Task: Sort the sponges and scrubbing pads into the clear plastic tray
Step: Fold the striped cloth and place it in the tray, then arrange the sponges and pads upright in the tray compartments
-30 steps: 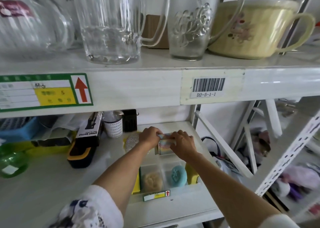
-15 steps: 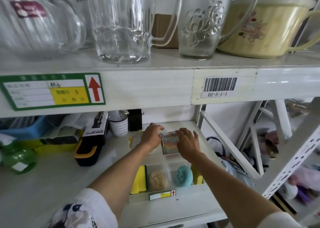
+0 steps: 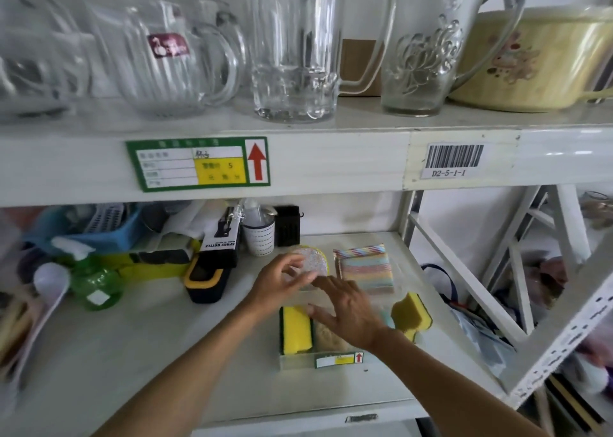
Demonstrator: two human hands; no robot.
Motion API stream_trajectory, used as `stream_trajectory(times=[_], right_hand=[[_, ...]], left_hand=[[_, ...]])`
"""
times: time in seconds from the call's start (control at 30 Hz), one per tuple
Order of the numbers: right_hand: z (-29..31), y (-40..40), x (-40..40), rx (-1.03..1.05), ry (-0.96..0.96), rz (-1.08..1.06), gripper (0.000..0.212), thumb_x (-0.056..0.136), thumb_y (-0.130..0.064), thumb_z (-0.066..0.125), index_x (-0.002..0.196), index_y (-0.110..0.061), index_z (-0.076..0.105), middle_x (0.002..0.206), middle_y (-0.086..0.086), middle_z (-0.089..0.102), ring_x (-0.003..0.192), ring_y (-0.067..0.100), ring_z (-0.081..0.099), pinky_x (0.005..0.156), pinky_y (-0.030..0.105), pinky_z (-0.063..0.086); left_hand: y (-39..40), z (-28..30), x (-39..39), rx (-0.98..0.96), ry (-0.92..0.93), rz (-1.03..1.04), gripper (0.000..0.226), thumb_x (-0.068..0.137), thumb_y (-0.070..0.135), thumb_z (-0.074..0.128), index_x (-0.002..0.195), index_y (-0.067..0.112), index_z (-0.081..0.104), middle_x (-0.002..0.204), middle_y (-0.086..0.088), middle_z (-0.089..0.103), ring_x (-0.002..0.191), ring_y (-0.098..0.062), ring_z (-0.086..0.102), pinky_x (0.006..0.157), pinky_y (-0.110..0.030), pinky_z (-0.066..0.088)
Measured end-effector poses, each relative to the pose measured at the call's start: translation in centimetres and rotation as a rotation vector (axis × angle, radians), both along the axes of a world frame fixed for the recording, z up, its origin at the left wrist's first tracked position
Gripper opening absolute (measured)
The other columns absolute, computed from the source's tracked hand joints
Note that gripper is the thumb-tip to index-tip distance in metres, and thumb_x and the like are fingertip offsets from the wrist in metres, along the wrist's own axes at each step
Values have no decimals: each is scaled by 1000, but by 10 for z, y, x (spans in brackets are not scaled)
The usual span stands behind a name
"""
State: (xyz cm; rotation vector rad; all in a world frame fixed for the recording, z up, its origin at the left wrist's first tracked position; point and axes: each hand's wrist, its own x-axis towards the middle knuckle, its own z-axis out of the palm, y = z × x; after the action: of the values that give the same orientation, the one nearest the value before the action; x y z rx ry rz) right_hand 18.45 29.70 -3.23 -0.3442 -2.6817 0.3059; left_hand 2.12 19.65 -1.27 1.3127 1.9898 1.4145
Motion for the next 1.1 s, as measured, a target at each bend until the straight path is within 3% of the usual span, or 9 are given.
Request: stream_trajectory(times=[0.07,0.13,0.23,0.33,0.53,0.83,1.1], right_hand=[[-1,-10,4,-27,-70,49,82,82,-78,32,143,-22,36,137,1,55,123,19,53,100,36,40],[-2,-15,7,-51,-134,82,95,75,-78,47,149,-23,25,143,1,49,126,20,49,103,36,37],[-3,-20,9,-97,-237,77,101,74,-63,66,151,-21,16,148,2,43,124,24,50,103,33,36],[-9,-20,4,-151,-268,39,96,74,-50,73,148,-20,19,144,4,46,120,26,54,98,32,40],[-15,-15,-3,-320,-237,13,79,72,-43,75,135,-23,32,124,3,59,112,22,59,90,33,49],[-14,-10,-13,-369,-295,35,72,76,-45,70,135,-20,37,128,5,58,116,21,56,96,34,48],[-12,-8,-15,-366,-329,33,83,81,-43,68,147,-19,25,142,8,50,126,23,51,103,35,44]], left_hand=[[-24,-8,0,-35,18,-70,78,61,66,70,124,21,58,118,2,63,102,-5,60,82,-6,45],[-45,-17,0,-91,82,-118,89,59,73,67,132,24,50,123,4,58,105,-1,55,82,-2,40],[-69,-28,3,-204,199,-145,99,58,76,67,140,31,36,134,9,50,118,1,49,97,-15,41],[-74,-33,11,-299,294,-156,106,57,74,70,145,34,25,144,13,39,130,-1,40,108,-25,37],[-68,-34,17,-323,252,-101,87,69,45,76,142,36,28,144,9,39,129,-6,38,105,-23,35],[-64,-36,12,-405,148,-81,91,70,50,74,146,35,26,151,6,36,136,-11,37,112,-33,36],[-61,-33,13,-416,129,-80,100,72,49,74,151,31,15,158,6,25,142,-11,29,115,-32,31]])
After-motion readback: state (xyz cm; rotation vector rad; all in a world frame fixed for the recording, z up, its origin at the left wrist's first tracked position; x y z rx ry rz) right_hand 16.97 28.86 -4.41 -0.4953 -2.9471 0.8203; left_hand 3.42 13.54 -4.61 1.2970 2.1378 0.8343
